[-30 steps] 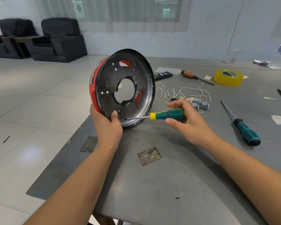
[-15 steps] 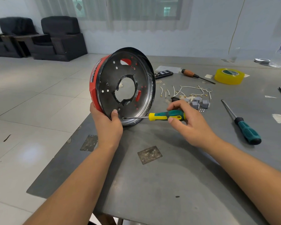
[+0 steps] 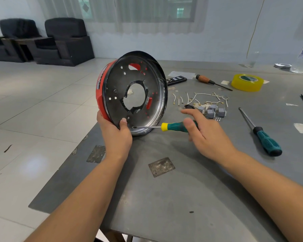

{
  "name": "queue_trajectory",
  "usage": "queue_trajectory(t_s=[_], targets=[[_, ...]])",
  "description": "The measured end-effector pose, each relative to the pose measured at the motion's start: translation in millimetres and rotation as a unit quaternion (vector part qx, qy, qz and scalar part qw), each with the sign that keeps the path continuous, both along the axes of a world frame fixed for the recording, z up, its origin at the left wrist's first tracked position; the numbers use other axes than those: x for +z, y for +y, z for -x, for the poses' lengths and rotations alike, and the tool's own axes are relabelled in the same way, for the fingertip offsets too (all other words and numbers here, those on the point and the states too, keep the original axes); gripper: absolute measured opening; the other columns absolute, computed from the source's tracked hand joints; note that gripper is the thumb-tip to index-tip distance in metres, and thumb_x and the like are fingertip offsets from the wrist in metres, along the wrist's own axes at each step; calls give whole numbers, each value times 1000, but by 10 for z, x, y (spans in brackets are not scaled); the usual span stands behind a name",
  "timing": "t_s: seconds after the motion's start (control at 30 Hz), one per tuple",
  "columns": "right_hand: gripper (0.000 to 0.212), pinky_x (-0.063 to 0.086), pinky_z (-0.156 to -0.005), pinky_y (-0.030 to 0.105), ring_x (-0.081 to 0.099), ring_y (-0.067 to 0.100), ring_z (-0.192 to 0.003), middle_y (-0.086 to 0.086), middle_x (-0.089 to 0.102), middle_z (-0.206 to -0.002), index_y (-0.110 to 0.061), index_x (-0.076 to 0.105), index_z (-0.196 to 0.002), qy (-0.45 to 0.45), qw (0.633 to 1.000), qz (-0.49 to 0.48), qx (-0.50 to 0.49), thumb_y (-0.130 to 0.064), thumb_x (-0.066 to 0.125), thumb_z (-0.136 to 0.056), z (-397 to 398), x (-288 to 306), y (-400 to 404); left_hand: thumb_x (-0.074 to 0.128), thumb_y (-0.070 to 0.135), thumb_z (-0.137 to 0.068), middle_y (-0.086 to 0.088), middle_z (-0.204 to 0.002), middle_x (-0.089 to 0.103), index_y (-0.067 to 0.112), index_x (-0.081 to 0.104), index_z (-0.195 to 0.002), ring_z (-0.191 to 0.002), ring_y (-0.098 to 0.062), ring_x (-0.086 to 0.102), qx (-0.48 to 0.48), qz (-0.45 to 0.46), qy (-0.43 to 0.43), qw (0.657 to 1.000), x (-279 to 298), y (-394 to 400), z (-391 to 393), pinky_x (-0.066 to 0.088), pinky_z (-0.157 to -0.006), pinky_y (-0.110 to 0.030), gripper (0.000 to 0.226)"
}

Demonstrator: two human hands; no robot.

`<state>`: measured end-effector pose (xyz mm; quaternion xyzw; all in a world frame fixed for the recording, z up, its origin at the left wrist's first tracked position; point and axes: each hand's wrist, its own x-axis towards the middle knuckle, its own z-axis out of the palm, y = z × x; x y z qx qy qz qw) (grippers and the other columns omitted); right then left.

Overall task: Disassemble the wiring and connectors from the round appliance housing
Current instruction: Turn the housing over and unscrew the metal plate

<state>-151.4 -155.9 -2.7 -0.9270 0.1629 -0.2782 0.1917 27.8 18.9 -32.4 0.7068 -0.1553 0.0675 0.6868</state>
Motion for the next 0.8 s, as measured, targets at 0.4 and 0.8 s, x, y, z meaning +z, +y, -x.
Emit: queue_trajectory(t_s=[0.4,0.8], targets=[[25,43,-74,14,60,8,-92,-16,62,-100,-30,60,-114,-109,985,-72,116,-43,63,-92,36,-65,129,61,6,-103,0,-149,52,21,26,-159,-134,-17,53,3,7,2,1000,-21,-7,-29,41,-113,-24,68],[50,44,-93,29,52,15,-103,1,53,-117,-13,45,-143,-11,986,104,129,-33,59,-99,53,30,44,61,8,-103,-1,-149,52,19,26,-158,-133,-16,51,26,26,27,999,-30,-11,-61,40,-118,-30,67]])
